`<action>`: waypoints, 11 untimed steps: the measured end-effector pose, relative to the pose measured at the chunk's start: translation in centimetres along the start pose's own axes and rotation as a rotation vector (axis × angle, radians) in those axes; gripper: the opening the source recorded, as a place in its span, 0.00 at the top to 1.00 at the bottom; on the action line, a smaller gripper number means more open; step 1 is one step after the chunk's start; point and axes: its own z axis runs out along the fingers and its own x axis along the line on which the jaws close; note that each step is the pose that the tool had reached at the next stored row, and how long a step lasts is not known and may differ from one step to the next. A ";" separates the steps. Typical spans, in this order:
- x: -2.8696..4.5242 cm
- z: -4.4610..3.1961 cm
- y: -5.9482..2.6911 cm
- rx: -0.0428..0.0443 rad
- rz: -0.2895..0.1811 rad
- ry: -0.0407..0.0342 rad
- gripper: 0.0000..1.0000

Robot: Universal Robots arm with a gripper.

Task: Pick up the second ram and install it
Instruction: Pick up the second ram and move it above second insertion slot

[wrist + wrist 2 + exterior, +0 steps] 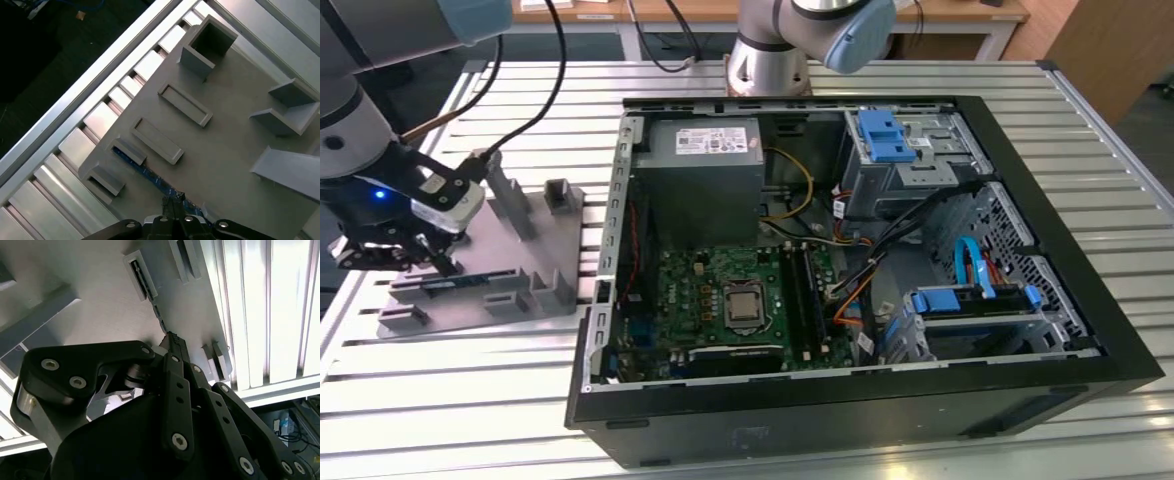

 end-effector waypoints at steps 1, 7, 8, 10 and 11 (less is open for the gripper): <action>0.00 0.00 0.00 0.0002 -0.009 0.0004 0.90; 0.00 0.00 0.00 0.0013 -0.062 0.0027 0.90; 0.00 0.00 0.00 0.0014 -0.070 0.0030 0.90; 0.00 0.00 0.00 0.0018 -0.085 0.0037 0.90; 0.00 0.00 0.00 0.0020 -0.094 0.0040 0.90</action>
